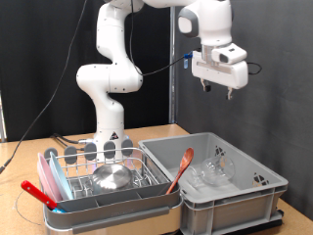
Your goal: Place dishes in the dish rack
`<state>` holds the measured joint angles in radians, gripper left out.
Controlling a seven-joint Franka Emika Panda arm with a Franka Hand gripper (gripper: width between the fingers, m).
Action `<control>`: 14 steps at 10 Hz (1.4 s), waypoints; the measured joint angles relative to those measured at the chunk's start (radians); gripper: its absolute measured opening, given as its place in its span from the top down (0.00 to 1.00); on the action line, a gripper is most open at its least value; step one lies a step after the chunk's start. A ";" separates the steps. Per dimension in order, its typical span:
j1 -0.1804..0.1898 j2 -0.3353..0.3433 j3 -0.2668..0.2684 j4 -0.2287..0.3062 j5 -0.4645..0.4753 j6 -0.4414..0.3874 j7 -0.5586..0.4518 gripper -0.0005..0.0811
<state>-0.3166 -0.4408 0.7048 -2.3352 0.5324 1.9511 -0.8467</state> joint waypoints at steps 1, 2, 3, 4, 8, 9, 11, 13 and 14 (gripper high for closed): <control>-0.020 -0.021 -0.004 -0.022 0.008 0.022 0.081 0.00; -0.044 -0.040 -0.014 -0.042 0.014 0.027 0.157 0.00; -0.065 -0.055 -0.030 -0.057 0.012 0.016 0.191 0.00; -0.075 -0.072 -0.043 -0.069 0.012 0.001 0.203 0.00; -0.079 -0.072 -0.015 -0.073 0.111 -0.005 0.479 0.00; -0.087 -0.072 -0.007 -0.074 0.134 -0.005 0.595 0.00; -0.114 -0.072 0.001 -0.080 0.158 -0.004 0.808 0.00; -0.121 -0.072 0.004 -0.085 0.162 -0.004 0.860 0.00; -0.122 -0.070 0.004 -0.086 0.193 -0.014 0.914 0.00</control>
<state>-0.4382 -0.5110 0.7092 -2.4208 0.7256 1.9372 0.0668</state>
